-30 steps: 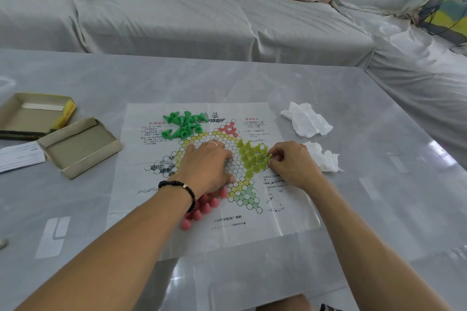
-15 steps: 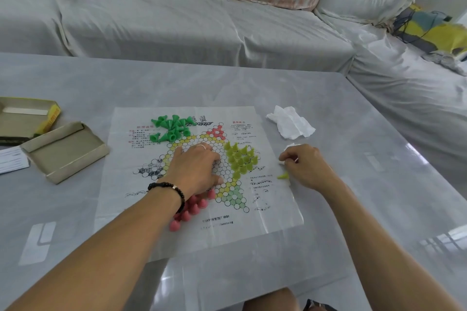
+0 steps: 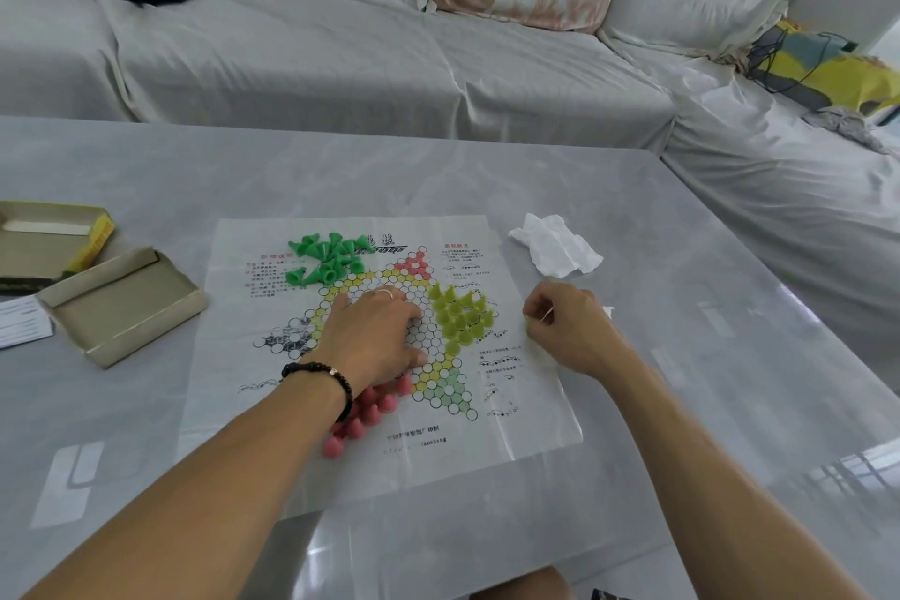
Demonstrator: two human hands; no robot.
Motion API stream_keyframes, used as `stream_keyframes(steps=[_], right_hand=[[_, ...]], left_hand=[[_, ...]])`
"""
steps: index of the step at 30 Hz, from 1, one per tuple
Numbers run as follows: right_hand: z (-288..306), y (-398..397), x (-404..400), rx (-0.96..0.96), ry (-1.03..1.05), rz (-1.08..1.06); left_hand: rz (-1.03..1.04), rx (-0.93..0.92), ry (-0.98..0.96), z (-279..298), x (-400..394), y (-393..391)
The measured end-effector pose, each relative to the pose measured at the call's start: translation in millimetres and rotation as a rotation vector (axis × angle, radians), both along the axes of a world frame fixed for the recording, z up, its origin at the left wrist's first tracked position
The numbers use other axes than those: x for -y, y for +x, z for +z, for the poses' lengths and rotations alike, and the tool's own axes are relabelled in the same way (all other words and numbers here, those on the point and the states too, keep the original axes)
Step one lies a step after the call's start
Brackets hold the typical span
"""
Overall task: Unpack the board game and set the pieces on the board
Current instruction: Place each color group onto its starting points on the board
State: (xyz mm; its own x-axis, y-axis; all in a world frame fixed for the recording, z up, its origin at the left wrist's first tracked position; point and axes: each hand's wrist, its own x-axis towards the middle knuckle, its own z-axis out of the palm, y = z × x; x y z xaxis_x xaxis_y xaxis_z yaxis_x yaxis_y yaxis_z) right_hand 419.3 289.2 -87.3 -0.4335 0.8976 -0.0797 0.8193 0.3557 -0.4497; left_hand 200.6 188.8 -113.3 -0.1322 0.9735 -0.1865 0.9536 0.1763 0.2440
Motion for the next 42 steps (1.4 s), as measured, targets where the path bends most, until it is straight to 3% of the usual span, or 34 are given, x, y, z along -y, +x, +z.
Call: stream_keyframes(steps=[8, 22, 33, 42], right_hand=[[-16, -21, -9, -0.194, 0.051, -0.030], [-26, -27, -10, -0.186, 0.005, -0.034], [-19, -28, -6, -0.049, 0.009, 0.028], [10, -67, 8, -0.086, 0.209, 0.135]], left_hand=[[0.003, -0.016, 0.022, 1, -2, 0], [-0.010, -0.076, 0.038, 0, -1, -3], [-0.025, -0.041, 0.068, 2, 4, -8], [0.041, -0.015, 0.185, 16, 32, -39]])
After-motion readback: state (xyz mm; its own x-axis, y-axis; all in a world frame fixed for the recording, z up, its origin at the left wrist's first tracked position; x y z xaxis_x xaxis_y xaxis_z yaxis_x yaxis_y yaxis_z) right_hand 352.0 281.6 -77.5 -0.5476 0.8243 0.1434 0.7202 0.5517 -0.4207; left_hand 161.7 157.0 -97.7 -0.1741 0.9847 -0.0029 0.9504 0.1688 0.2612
